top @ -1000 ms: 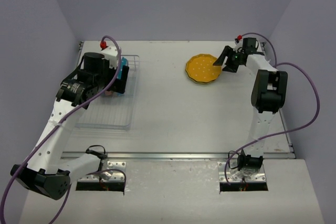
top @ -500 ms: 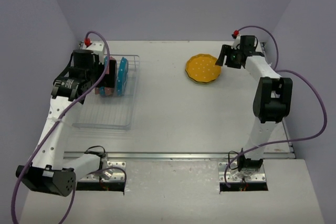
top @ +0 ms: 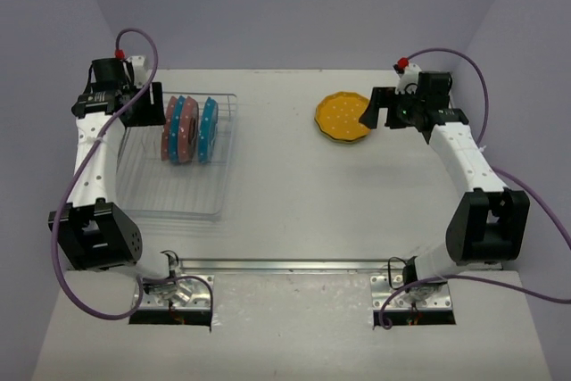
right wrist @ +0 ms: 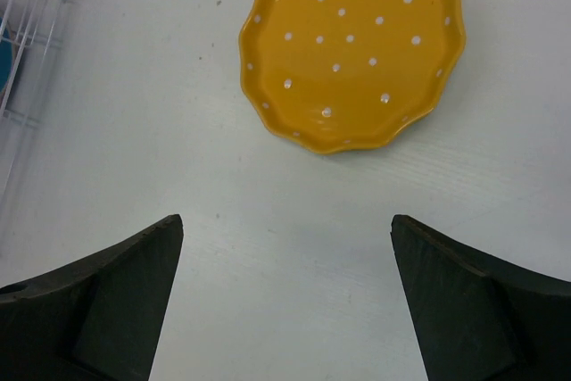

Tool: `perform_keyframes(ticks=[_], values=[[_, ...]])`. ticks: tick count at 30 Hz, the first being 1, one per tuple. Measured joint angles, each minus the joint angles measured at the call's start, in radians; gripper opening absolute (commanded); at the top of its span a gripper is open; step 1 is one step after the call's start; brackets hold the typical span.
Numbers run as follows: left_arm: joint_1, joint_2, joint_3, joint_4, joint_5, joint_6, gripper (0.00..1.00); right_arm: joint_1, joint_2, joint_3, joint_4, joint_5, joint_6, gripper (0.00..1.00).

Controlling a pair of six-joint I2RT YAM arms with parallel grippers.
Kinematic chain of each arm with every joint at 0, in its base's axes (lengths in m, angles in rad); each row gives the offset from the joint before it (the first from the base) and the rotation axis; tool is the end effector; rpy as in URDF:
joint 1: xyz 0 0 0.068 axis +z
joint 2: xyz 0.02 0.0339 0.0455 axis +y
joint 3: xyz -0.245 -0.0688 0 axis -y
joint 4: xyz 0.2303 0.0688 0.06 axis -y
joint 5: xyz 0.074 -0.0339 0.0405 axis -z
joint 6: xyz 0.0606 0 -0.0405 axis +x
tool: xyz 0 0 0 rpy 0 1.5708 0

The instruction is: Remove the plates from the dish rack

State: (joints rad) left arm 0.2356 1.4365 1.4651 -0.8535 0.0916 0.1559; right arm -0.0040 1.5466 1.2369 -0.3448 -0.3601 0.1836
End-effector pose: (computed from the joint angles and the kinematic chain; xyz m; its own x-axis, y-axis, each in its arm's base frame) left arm 0.2997 0.0662 0.3242 -0.7323 -0.0168 -0.6808 -0.0591 0.9975 0.0390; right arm 0.3555 0.0199 0.2658 -0.6489 0.1735 -0.7409 -0.1600 0.9208 0.3557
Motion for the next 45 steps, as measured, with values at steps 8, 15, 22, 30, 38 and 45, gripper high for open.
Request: perform_keyframes(ticks=[8, 15, 22, 30, 38, 45], values=[[0.004, 0.088, 0.076, 0.023, 0.061, 0.063, 0.55, 0.000, -0.106, -0.126, -0.026, -0.049, 0.001, 0.99], [0.013, 0.206, 0.139, 0.048, 0.082, 0.083, 0.53, 0.000, -0.127, -0.130, -0.033, -0.095, 0.018, 0.99], [0.014, 0.264, 0.145, 0.044, 0.122, 0.087, 0.52, 0.000, -0.130, -0.130, -0.033, -0.114, 0.027, 0.99], [0.015, 0.265, 0.122, 0.061, 0.173, 0.109, 0.50, 0.000, -0.130, -0.132, -0.032, -0.123, 0.040, 0.99], [0.006, 0.201, 0.014, 0.175, 0.099, 0.105, 0.41, 0.000, -0.130, -0.132, -0.032, -0.135, 0.049, 0.99], [0.013, 0.231, -0.001, 0.167, -0.004, 0.120, 0.41, 0.000, -0.130, -0.132, -0.033, -0.139, 0.052, 0.99]])
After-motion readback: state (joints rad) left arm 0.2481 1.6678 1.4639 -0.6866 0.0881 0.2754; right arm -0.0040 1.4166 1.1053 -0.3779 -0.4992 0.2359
